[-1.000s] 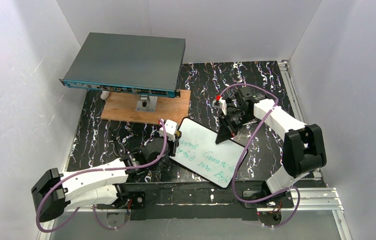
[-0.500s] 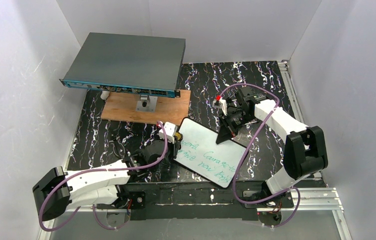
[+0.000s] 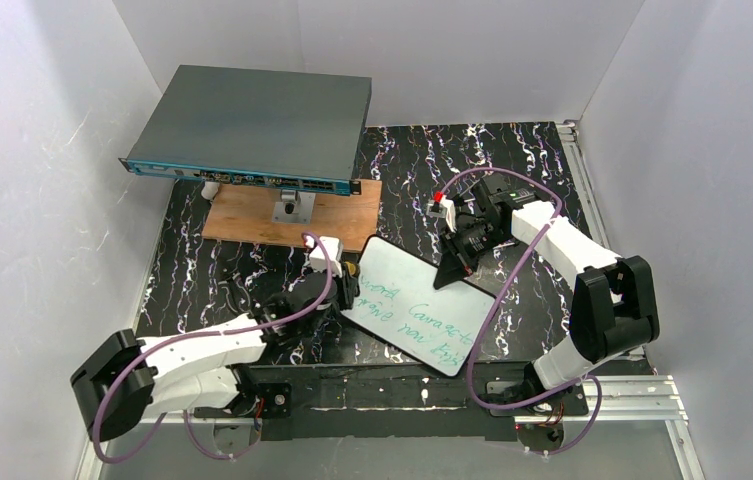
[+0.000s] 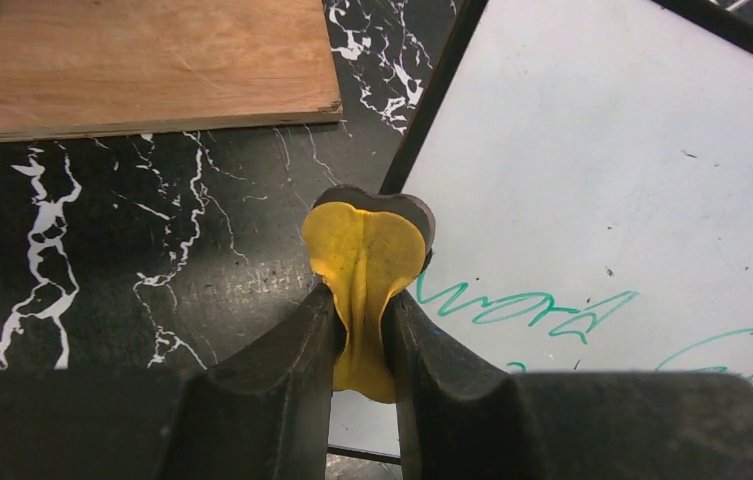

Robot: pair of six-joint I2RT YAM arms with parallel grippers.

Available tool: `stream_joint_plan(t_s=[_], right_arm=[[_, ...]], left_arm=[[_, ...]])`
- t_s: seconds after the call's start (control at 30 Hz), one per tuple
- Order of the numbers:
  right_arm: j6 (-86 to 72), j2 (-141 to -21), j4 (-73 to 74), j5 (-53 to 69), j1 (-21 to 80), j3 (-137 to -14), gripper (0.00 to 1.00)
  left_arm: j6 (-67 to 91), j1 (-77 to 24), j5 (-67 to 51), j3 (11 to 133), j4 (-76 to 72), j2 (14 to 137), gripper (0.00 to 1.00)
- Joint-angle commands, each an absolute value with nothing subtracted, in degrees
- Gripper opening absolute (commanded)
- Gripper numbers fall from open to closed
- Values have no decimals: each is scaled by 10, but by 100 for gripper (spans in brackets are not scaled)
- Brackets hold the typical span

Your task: Erase the whiteboard

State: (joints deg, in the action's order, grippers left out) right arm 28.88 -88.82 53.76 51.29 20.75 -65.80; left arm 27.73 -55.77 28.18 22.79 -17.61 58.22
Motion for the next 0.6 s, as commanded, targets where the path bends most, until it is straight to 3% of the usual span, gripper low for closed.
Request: stream_joint_plan(t_s=[0.0, 0.57], right_arm=[[324, -872, 501, 500, 211, -658, 1], [327, -875, 504, 502, 211, -659, 1]], left_arm=[[307, -556, 259, 278, -171, 630, 0], [276, -642, 333, 403, -65, 783, 0]])
